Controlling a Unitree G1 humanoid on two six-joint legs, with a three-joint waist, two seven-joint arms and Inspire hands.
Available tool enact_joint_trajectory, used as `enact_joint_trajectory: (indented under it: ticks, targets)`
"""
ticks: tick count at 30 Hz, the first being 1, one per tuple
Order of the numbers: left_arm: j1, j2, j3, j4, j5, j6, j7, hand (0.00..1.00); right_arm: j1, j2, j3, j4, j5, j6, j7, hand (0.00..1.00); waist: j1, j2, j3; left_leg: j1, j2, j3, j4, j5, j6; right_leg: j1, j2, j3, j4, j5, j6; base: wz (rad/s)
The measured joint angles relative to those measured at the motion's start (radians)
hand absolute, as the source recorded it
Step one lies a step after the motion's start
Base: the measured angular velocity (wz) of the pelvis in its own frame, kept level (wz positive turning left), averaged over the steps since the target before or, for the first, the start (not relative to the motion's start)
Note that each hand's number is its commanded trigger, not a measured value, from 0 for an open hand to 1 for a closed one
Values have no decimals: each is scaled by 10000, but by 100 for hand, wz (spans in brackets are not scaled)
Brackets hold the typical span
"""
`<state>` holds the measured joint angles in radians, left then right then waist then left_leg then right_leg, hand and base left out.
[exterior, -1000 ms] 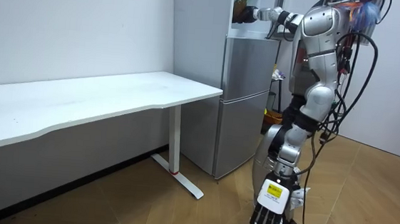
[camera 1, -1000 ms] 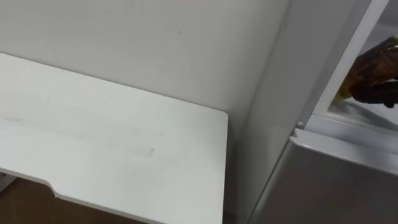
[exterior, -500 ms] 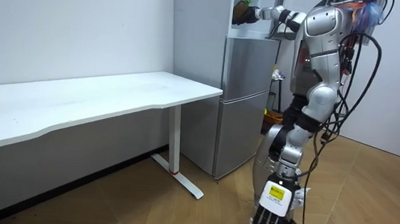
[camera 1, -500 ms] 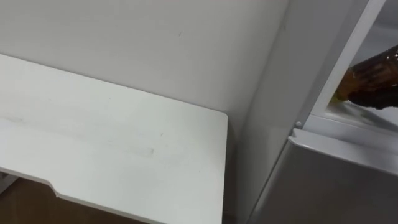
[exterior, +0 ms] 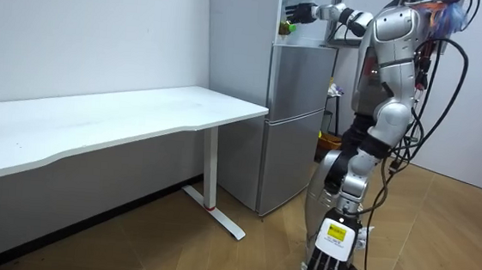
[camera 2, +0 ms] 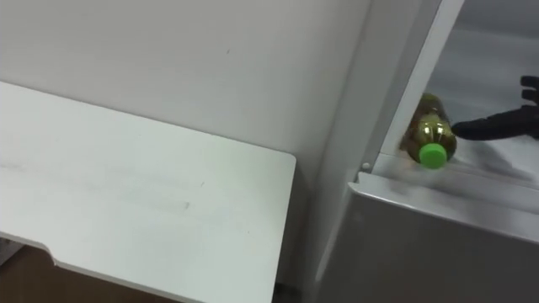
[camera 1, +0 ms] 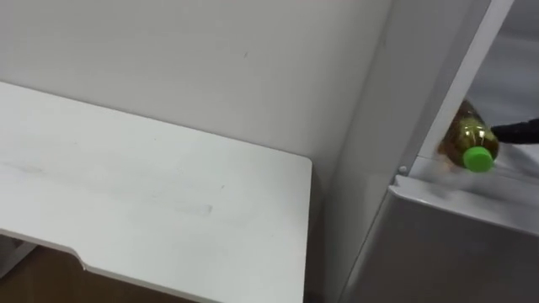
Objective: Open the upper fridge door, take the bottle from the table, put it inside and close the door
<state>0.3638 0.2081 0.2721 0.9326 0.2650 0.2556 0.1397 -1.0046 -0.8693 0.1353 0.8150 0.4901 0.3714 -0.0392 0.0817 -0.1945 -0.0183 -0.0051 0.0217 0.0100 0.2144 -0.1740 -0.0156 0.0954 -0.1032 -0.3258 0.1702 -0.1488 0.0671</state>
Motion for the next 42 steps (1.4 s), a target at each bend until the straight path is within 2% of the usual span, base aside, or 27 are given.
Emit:
enact_joint_trajectory:
  ticks: [4, 9, 21, 35, 39, 42]
  targets:
    - [-4, 61, -3, -3, 0, 5, 1, 0, -58, 0, 0, -62, 269, -3, 168, 0, -23, -60, -42, -8, -6, -100, -8, -2, -2, 50, 0, -93, 2, 0, 0, 7]
    - [2, 60, -2, -4, 0, 25, 8, 0, -57, 0, 0, -59, 376, -3, 296, 0, 1, -78, -55, -13, -9, -160, 2, 0, -4, 90, 2, -176, -2, 0, 0, 5]
    - [12, 78, -14, -4, -193, 59, 48, 0, -50, 0, 2, 10, 575, -3, 260, 0, -47, 5, 17, 21, -10, -212, 28, 2, -11, 225, 14, -244, -25, 0, 0, 0]
    - [12, 78, -27, -41, -432, 58, 103, 0, -44, 0, 1, 10, 974, -3, 168, 0, -239, 6, 7, 89, -8, -202, 70, 4, -13, 251, 15, -233, -19, 0, 0, 0]
    - [0, 87, -41, -56, -779, -56, 288, 0, 84, 1, -91, -522, 1006, -12, -39, 0, -386, 31, -9, 125, -6, -188, 56, 11, -19, 274, 14, -217, -20, 1, 0, 0]
    - [-7, 87, -40, -47, -775, -269, 328, 0, 488, 1, -457, -1483, 985, -281, -180, 0, -502, 52, -20, 165, -4, -172, 56, 12, -20, 303, 14, -219, -23, 0, 0, 0]
